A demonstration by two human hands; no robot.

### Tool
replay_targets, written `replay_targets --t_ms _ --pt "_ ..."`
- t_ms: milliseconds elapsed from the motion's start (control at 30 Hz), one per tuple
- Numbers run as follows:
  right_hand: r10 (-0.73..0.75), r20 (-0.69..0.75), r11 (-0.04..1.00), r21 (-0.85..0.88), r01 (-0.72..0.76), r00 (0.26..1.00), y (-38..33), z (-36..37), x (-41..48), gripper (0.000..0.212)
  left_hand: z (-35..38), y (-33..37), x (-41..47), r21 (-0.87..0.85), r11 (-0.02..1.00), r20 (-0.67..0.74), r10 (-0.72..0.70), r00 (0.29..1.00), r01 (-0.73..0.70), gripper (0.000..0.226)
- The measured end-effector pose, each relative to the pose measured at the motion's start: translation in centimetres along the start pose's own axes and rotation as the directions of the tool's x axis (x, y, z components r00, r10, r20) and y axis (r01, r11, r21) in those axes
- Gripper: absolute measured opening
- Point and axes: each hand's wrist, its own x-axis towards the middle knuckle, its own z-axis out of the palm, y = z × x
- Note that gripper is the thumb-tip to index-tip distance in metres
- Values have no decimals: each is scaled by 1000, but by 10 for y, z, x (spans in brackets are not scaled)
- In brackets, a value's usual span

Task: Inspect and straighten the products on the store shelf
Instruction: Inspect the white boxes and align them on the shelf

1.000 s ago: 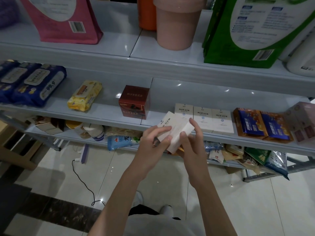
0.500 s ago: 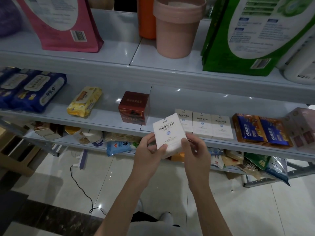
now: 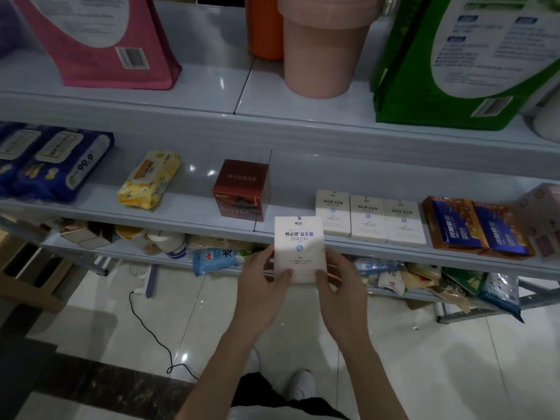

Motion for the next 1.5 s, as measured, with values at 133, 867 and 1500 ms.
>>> replay_targets --t_ms 133,867,1500 --pt "5 32 996 -89 -2 999 12 11 3 43 2 -13 14 53 997 36 48 998 -50 51" --pt "-154 -23 959 -246 144 988 87 89 76 33 40 -90 111 258 957 167 92 982 -134 47" --pt "-232 28 826 -522 212 972 75 100 129 31 61 -63 167 431 881 253 88 963 -194 52"
